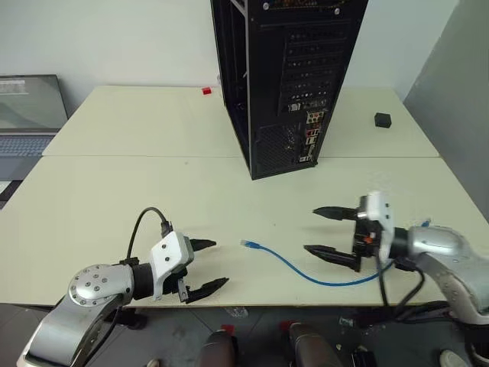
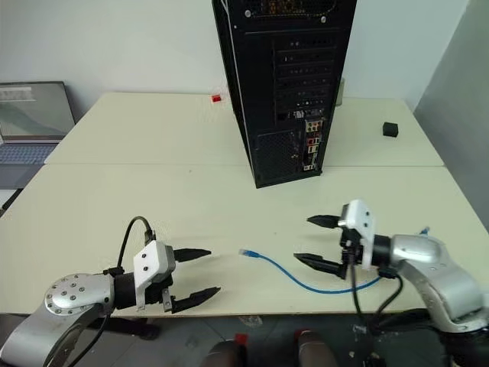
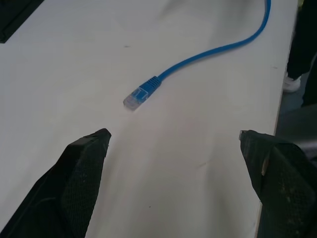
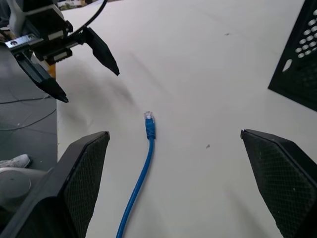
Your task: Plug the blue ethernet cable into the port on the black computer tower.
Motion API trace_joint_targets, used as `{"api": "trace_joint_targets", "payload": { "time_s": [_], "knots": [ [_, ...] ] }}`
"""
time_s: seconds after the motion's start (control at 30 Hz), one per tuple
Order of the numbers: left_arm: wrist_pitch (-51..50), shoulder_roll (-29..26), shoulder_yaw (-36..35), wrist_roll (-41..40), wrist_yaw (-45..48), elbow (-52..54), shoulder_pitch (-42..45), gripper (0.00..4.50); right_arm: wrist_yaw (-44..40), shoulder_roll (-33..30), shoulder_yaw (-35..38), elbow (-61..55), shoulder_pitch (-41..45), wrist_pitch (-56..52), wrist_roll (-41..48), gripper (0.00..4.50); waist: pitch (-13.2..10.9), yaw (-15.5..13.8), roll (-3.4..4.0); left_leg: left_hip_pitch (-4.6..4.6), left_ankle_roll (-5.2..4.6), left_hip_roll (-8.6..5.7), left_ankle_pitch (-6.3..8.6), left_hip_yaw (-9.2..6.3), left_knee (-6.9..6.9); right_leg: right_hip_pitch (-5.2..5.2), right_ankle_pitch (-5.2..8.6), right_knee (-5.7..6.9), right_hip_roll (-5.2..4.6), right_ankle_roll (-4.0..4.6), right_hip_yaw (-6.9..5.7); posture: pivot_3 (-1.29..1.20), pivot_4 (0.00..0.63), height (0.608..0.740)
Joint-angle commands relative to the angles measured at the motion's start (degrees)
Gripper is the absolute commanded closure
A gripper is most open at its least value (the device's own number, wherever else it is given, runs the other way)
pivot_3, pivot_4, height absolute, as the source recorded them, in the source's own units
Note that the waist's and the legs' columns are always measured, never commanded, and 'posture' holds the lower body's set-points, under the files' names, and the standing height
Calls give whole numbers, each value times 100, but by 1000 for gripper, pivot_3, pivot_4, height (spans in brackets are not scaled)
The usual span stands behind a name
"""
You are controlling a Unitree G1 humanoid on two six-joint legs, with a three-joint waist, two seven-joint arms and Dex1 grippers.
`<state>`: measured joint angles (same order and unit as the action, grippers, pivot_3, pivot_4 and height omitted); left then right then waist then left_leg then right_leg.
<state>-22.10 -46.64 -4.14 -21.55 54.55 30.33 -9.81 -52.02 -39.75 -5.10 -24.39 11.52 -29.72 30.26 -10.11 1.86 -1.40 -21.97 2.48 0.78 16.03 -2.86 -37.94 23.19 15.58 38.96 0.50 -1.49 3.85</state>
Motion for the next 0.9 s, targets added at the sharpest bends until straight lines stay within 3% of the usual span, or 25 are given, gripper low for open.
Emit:
{"api": "trace_joint_targets", "payload": {
  "time_s": [0.03,0.17,0.43,0.9],
  "knots": [
    [13,-123,46,8,71,142,84,46,148,440,-731,498,385,169,-588,0,1,1,-3,0,0,-1,0,0,0,0,0,0,-1,0,0,0,150,740],
    [-122,-145,134,-45,30,271,118,46,180,916,-1277,1301,657,659,-1240,0,1,-4,-1,0,0,0,0,0,0,2,-1,2,-1,2,-1,0,150,740],
    [-227,-53,138,-71,-79,265,186,46,149,1348,-1703,2175,810,1432,-1999,0,1,2,-1,0,0,1,0,-2,0,3,-1,3,-4,3,-4,0,150,740],
    [-241,425,235,-31,-441,69,257,0,-10,1345,-1776,2275,856,1867,-2573,3427,2,1,-2,1,0,0,0,-6,0,2,-2,4,-4,4,-5,0,150,740]
  ]
}}
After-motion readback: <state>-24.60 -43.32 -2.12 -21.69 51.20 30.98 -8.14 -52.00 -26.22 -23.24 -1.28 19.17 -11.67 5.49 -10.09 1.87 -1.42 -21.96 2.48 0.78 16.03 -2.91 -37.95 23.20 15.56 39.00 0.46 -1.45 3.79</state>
